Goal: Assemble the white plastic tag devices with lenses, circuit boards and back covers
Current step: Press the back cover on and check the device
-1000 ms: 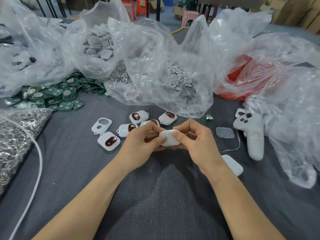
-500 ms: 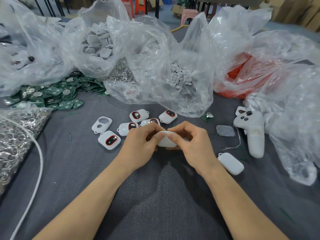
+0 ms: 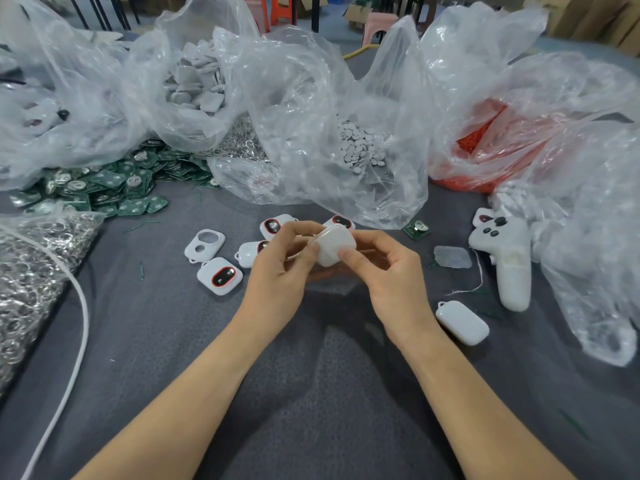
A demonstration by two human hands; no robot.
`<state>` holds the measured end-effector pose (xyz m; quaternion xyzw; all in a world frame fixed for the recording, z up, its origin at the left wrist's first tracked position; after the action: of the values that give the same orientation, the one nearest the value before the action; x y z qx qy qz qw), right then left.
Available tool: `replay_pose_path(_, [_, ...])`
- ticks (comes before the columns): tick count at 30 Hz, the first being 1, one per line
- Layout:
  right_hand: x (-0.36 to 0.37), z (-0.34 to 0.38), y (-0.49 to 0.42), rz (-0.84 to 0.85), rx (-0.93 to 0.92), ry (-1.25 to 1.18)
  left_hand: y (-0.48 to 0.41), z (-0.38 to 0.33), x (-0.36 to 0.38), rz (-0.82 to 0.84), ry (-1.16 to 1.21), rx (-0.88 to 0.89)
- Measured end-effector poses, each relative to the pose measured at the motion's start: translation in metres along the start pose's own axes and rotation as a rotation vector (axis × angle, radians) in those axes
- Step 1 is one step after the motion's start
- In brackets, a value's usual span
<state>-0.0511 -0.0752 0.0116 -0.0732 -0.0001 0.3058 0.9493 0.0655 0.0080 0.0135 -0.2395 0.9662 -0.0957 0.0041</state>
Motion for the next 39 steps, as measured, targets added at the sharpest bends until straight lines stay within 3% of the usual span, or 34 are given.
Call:
replay_pose_path(5, [-0.002,0.008,0.002,0.016,-0.097,0.054,0.0,0.0,-0.003,-0.012,-0.183,0.043])
replay_pose_path(12, [-0.001,0.009,0.002,0.031,-0.093,0.022,0.001,-0.005,0.0,0.056,-0.217,0.106])
replay_pose_path(19, [-0.002,0.008,0.006,0.045,-0.128,0.04,0.004,-0.004,0.003,0.024,-0.292,0.178])
replay_pose_path(27, [0.005,0.0,0.006,0.051,-0.069,-0.084,0.005,-0.003,0.01,0.015,-0.493,0.258])
replay_pose_path(33, [0.01,-0.001,0.005,0.034,-0.002,-0.3,0.007,-0.001,0.009,-0.062,-0.477,0.253])
replay_pose_path(39, [0.013,-0.007,0.007,0.007,0.003,-0.216,0.007,0.004,0.012,-0.073,-0.568,0.214])
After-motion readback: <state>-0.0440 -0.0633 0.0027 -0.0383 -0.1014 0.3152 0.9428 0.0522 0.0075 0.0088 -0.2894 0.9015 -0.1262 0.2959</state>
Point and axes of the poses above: each hand's wrist, its own y-axis away from the middle knuckle, its own x-axis out of the palm, z = x × y, the point moved 2 cm from there along -y, towards the middle knuckle, and after that the axes turned 4 degrees about z, right-handed, at the moved point
